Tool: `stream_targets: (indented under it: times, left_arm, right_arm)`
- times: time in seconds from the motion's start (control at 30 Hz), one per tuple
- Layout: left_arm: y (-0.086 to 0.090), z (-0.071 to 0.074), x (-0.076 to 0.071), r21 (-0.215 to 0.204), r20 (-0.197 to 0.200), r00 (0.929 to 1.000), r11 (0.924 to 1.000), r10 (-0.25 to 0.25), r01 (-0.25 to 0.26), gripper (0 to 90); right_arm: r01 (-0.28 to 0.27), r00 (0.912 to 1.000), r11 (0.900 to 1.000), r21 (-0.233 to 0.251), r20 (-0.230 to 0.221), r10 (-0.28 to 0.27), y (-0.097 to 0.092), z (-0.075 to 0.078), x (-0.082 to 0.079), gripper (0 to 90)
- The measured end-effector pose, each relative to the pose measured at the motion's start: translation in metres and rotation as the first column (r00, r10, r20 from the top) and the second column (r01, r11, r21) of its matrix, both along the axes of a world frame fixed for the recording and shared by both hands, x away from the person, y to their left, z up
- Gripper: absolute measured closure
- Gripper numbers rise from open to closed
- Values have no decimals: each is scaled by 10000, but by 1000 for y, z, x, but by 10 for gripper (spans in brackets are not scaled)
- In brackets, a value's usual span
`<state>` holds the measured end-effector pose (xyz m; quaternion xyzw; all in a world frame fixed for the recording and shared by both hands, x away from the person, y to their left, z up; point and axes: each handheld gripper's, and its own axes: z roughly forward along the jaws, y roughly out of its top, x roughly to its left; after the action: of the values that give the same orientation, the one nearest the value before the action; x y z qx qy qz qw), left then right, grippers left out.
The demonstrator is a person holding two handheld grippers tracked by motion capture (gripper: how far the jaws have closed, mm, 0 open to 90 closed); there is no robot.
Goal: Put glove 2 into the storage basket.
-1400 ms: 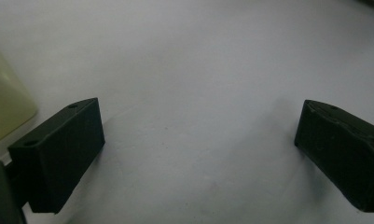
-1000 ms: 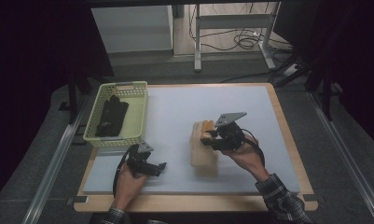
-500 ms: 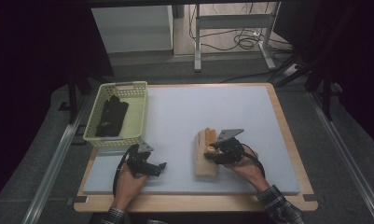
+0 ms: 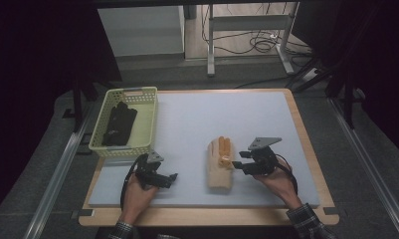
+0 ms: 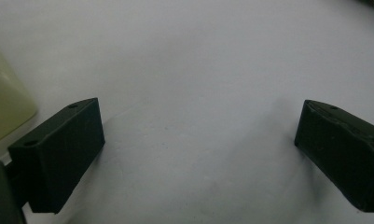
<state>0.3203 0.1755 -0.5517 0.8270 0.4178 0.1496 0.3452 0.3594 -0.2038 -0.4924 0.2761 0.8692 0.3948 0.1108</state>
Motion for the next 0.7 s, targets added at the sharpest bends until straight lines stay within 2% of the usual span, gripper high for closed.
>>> stream_targets:
  times: [0.17,0.27,0.5,0.7]
  left_arm:
    - [0,0,0,2,2,10000,10000,0,0,15]
    - [0,0,0,2,3,10000,10000,2,-2,15]
    - [0,0,0,-1,5,10000,10000,4,-4,15]
    - [0,0,0,-2,5,10000,10000,1,-1,15]
  right_arm:
    - [-352,9992,9994,-47,-210,351,-5,-12,-13,799]
    - [-754,9970,9971,-118,-192,752,-1,-18,-22,882]
    - [-1121,9934,9924,-509,-310,1106,16,-32,-27,885]
    - [-1221,9920,9921,-301,-370,1209,28,-37,-25,884]
